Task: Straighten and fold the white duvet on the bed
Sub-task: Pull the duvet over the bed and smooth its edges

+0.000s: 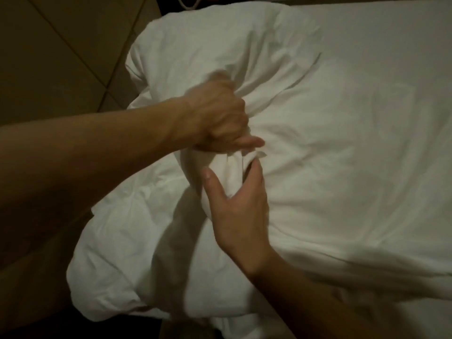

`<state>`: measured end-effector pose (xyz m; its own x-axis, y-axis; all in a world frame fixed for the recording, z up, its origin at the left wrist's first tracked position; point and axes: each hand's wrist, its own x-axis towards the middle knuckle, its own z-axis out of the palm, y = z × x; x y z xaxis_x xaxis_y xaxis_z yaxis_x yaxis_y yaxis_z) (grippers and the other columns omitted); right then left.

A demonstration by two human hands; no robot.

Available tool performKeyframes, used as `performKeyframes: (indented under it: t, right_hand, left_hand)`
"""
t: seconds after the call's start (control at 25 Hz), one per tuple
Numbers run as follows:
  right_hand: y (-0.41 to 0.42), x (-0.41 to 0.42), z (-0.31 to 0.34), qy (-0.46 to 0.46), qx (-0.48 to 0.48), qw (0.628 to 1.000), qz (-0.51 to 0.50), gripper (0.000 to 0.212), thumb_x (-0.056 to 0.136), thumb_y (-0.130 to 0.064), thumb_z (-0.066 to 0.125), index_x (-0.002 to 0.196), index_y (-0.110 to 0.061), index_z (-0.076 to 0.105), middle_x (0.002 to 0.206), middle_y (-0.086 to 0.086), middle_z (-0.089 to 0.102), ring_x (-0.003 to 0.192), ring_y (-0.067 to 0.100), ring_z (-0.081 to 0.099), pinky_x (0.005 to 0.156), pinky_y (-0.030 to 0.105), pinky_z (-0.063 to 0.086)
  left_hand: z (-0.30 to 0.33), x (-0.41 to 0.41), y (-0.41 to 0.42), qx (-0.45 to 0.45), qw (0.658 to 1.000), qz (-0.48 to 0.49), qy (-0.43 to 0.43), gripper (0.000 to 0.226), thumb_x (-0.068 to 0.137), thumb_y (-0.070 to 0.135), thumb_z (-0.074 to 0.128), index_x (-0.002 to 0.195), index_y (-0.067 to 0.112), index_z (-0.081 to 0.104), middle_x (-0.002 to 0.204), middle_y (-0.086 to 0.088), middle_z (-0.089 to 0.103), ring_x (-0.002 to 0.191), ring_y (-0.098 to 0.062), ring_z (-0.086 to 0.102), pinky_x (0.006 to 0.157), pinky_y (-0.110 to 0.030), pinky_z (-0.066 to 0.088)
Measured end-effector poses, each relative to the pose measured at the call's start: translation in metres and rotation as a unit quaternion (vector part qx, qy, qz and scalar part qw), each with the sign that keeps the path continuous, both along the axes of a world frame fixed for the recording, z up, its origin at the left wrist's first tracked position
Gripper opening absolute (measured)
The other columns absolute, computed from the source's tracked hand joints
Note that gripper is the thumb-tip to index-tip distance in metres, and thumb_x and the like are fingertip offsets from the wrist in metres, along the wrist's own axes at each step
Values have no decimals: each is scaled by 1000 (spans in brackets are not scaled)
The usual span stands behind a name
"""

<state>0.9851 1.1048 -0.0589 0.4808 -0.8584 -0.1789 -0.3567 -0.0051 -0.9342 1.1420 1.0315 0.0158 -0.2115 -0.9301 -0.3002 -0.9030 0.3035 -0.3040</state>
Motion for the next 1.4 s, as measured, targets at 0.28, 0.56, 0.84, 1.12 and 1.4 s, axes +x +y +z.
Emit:
performKeyframes:
  t: [0.28,0.56,0.84,1.12,1.4]
  right_hand:
    - [17,21,15,178,-255,906,286,69,79,-90,29,102,-30,54,84,-8,61,73,13,55,70,32,44]
    - [27,-11,-23,240,-338,829,375,82,75,-93,-9,79,-29,42,70,-3,58,65,20,55,70,40,47]
    - [34,-21,-17,212,-386,786,434,80,79,-92,0,63,-24,41,57,-6,49,52,18,50,58,38,46]
    - [21,-22,-17,192,-403,793,414,83,79,-93,3,57,-21,38,49,-3,47,47,20,48,53,34,36]
    - [5,-41,19,65,-444,820,354,84,92,-81,23,53,-10,46,41,0,41,38,23,43,44,36,39]
  left_hand:
    - [-43,33,181,-121,928,315,160,92,82,74,-4,73,22,71,72,-4,68,64,-20,60,62,-31,40]
    - [-108,-41,230,-205,788,472,338,60,93,66,13,61,31,50,67,3,62,62,-13,55,75,-39,50]
    - [-51,-41,226,-410,865,238,161,40,99,40,43,104,9,68,103,-10,67,95,-25,59,82,-41,47]
    - [-39,14,203,-188,889,417,25,71,98,66,12,84,21,65,98,-6,70,102,-24,59,108,-47,28]
    - [-115,16,326,-327,649,639,252,74,93,70,11,134,23,50,116,-13,65,107,-31,60,85,-43,48]
